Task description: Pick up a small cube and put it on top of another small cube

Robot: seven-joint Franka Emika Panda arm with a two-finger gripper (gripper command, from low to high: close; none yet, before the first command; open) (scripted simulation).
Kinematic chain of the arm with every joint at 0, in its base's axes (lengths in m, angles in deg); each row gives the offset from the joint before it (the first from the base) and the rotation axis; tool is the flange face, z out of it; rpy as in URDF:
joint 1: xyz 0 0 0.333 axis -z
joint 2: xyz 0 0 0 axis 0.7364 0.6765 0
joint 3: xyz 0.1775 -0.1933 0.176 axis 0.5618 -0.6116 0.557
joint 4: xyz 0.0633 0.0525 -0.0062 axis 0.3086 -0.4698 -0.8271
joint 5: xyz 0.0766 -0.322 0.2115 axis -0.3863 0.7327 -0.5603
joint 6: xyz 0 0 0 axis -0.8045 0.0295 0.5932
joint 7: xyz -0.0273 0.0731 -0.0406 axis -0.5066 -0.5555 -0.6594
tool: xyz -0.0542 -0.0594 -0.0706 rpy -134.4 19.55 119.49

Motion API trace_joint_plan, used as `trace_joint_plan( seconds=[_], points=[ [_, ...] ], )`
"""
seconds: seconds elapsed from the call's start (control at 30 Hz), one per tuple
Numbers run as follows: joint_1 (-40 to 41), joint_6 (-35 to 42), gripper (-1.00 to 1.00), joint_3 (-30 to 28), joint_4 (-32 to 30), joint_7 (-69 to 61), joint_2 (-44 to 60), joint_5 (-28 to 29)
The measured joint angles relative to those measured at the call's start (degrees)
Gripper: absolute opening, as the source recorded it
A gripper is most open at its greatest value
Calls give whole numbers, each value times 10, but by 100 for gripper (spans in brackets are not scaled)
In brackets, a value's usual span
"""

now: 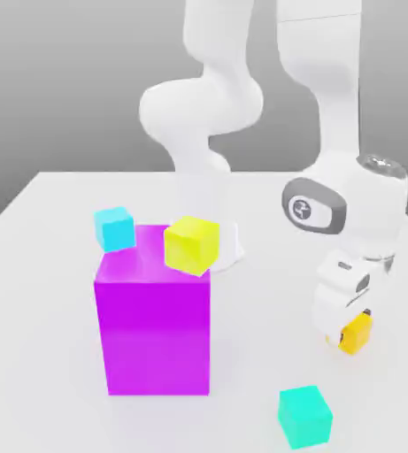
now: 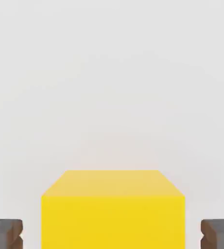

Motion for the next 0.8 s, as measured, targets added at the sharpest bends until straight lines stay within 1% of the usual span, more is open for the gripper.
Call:
trace_joint_plan(
  seconds=[0.07, 0.1, 0.17, 0.2, 0.27, 0.37, 0.43, 0.53, 0.8],
  points=[
    [0, 0, -100, 0, 0, 1, 0, 1],
    [-9, -8, -100, -10, 2, 6, 9, 7],
    [7, 7, -100, 8, -2, -5, -10, -7],
    [21, 21, -100, 26, -6, -15, -26, -20],
    [39, 51, -100, 55, -14, -49, -66, -65],
    [47, 101, -100, 71, -24, -94, -128, -128],
    [68, 147, -100, 59, -18, -100, -167, -143],
    [102, 220, -100, 35, -2, -96, -225, -151],
    [196, 419, -100, -41, 44, -65, -377, -148]
  ],
)
